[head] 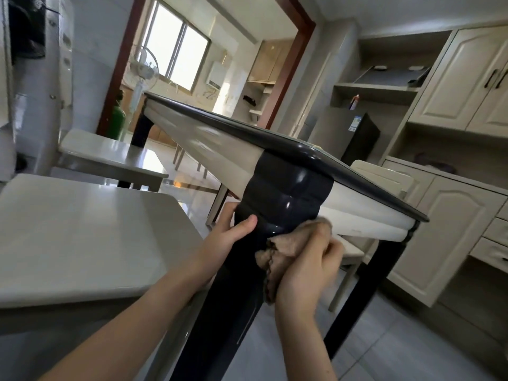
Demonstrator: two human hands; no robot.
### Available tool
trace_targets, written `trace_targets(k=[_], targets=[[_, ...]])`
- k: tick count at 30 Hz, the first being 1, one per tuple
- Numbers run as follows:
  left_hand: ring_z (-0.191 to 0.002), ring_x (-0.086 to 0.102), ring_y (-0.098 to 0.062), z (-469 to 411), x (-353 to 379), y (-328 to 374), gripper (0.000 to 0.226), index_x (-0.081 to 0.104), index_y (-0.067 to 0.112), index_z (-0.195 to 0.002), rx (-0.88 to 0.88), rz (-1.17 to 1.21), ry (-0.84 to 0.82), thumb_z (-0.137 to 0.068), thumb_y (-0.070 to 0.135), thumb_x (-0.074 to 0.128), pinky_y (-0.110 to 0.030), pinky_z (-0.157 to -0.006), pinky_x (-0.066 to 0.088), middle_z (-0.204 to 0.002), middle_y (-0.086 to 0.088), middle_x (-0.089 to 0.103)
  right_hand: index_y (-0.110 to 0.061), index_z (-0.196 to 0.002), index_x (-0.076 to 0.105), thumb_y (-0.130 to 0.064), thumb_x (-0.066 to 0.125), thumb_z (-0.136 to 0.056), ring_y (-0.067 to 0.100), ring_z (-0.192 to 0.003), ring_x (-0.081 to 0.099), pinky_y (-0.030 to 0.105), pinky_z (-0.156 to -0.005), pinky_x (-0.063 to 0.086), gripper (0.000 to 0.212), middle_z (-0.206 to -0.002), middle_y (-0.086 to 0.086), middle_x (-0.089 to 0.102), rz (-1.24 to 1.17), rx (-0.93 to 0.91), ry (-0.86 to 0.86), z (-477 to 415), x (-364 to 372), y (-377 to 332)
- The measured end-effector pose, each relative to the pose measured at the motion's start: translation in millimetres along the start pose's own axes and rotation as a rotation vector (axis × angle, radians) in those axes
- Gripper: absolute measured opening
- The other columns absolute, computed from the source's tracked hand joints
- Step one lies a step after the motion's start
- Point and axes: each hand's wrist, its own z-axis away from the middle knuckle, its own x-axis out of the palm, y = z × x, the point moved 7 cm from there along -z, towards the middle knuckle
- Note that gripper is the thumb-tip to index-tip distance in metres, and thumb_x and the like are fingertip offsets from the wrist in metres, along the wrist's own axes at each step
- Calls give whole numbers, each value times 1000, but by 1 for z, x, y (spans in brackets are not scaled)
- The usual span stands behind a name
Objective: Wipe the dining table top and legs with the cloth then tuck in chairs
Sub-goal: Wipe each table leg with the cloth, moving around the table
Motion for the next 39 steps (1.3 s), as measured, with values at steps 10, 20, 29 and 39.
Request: trace_targets(k=[10,20,29,39], targets=[[-100,66,-8,1,2,-2,32,48,21,-126,-17,29,-28,-94,23,53,-11,-68,51,-122,-3,64,-26,-87,39,-26,48,-93,-1,-81,48,4,-70,35,11,-89,4,48,359,-454,-22,35,-8,9],[-97,67,-8,-2,1,-4,27,48,17,-123,19,23,-2,-96,22,50,-12,-68,50,-117,-5,65,-21,-87,40,-22,50,-92,-1,-79,48,4,-71,34,11,-87,2,46,298,-525,-8,20,2,-2],[-117,59,-20,-4,0,-17,36,47,22,-125,58,26,-2,-92,34,56,-35,-98,47,-125,-6,61,-14,-87,48,-25,53,-96,10,-84,51,16,-77,39,15,-91,3,53,186,-521,74,6,11,-22],[-110,62,-6,-5,-1,-23,35,45,23,-128,66,-49,-9,-96,37,47,-24,-88,50,-121,5,63,-45,-99,54,-70,25,-91,29,-67,64,45,-62,55,40,-81,11,58,452,114,4,113,-68,172]])
